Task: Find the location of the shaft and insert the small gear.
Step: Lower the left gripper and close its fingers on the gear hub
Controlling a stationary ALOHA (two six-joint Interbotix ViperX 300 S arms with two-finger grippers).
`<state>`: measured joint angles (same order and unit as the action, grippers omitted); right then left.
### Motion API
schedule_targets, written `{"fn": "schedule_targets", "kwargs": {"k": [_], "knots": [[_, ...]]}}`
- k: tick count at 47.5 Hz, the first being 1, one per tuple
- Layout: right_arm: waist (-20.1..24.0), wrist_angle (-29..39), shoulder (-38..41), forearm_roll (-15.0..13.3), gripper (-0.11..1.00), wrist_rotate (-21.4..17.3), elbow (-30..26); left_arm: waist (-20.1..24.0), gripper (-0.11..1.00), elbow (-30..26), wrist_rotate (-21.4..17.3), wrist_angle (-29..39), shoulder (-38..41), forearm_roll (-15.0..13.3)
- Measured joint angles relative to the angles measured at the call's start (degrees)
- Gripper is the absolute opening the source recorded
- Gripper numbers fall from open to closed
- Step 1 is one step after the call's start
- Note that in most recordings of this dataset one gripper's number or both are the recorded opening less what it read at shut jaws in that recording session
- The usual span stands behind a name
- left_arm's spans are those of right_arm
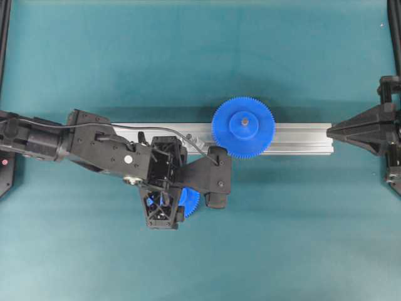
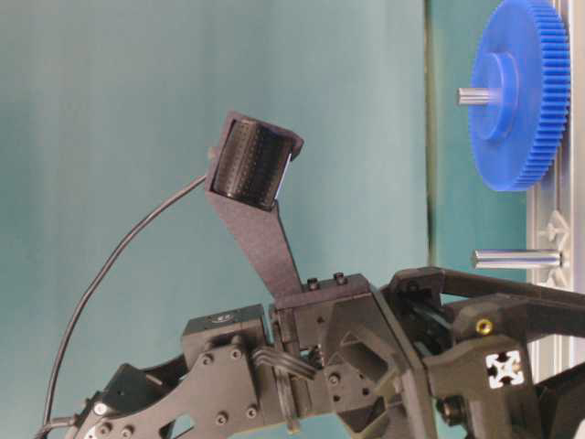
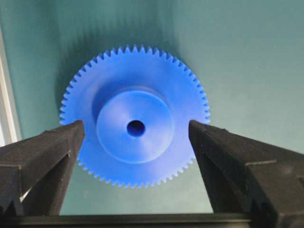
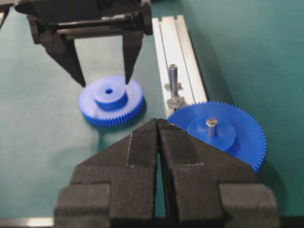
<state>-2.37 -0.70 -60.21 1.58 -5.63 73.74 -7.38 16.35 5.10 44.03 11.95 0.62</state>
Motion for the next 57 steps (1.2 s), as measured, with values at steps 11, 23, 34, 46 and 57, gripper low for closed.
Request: {"fn": "schedule_targets", "kwargs": {"k": [11,23,34,46,57], "knots": [[0.0,0.0,0.0,0.0,0.02,0.0,0.0,0.0,0.93,0.0,-0.09,-0.09,1.14,0.0],[0.0,0.0,0.0,0.0,0.02,0.0,0.0,0.0,0.93,0.0,-0.35,-0.09,2.29,0.0],[0.0,0.0,0.0,0.0,0.02,-0.09,0.09,0.0,0.93,0.0,-0.44,-0.09,2.9,0.09],[0.0,0.0,0.0,0.0,0.02,-0.09,0.09,0.62,0.93,-0.09,-0.53,-0.53,3.43,0.09],[0.0,0.0,0.0,0.18,0.02,-0.09,0.0,0.97,0.93,0.0,-0.53,-0.88,3.96,0.18]]}}
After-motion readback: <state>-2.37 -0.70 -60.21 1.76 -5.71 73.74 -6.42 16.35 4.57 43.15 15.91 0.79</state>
